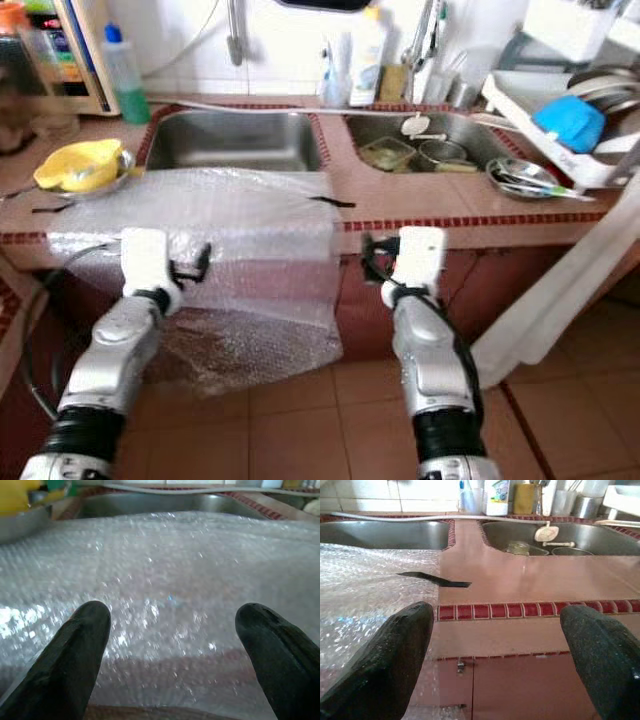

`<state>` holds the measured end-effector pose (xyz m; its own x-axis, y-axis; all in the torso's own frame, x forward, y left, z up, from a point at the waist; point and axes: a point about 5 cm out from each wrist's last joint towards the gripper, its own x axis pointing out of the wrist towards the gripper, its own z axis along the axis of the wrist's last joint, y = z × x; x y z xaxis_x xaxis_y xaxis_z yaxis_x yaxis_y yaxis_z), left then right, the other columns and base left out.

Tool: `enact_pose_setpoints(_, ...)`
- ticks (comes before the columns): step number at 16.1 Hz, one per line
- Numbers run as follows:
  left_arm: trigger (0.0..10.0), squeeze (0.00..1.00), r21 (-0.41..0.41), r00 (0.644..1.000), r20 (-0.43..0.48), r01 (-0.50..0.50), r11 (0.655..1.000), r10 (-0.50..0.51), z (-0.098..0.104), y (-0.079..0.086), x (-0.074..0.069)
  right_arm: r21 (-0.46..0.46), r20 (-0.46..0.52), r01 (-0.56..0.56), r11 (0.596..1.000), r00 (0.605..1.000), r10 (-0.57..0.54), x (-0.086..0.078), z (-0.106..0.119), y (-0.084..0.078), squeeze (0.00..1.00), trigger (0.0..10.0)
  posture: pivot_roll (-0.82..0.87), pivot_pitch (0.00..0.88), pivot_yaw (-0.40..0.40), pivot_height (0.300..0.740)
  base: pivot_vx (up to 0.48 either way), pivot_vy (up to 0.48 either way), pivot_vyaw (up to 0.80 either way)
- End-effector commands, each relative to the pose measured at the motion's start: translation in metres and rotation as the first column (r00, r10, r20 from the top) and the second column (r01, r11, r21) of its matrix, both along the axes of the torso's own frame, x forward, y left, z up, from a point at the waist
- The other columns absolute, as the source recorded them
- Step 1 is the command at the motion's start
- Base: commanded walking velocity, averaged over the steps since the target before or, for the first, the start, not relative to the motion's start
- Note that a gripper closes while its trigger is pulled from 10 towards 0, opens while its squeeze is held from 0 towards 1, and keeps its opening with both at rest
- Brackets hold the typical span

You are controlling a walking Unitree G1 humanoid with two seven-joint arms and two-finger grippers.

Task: Kitchen organization

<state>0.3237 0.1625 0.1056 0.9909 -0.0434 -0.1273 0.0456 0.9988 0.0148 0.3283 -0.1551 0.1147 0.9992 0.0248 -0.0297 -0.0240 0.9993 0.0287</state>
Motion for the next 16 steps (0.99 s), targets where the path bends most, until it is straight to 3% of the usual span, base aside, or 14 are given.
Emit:
enact_pose_setpoints(1, 10.0, 0.00, -0.007, 1.000, 0.006, 0.017, 1.000, -0.017, 0.000, -0.010, -0.002, -0.033, 0.014, 0.005, 0.999, 1.000, -0.004, -0.001, 0.004, -0.007, 0.00, 10.0, 0.07, 0.000, -0.040, 0.740, 0.409, 0.000, 0.80)
enact_pose_setpoints(4, 10.0, 0.00, -0.007, 1.000, -0.002, 0.017, 1.000, -0.017, -0.001, -0.012, -0.004, -0.029, 0.012, 0.005, 1.000, 1.000, -0.005, -0.001, 0.004, -0.007, 0.00, 10.0, 0.06, 0.000, -0.042, 0.740, 0.407, 0.000, 0.72)
enact_pose_setpoints(9, 10.0, 0.00, -0.007, 1.000, 0.001, 0.014, 1.000, -0.014, 0.000, -0.013, -0.003, -0.028, 0.013, 0.002, 1.000, 1.000, -0.001, 0.000, 0.005, -0.008, 0.00, 10.0, 0.07, 0.000, -0.044, 0.740, 0.412, 0.000, 0.21)
enact_pose_setpoints(16, 10.0, 0.00, 0.013, 0.999, 0.048, -0.025, 1.000, 0.024, 0.012, -0.010, 0.002, -0.003, 0.021, -0.011, 1.000, 1.000, 0.011, 0.002, 0.008, -0.006, 0.00, 10.0, 0.07, 0.000, -0.043, 0.740, 0.000, 0.000, 0.00)
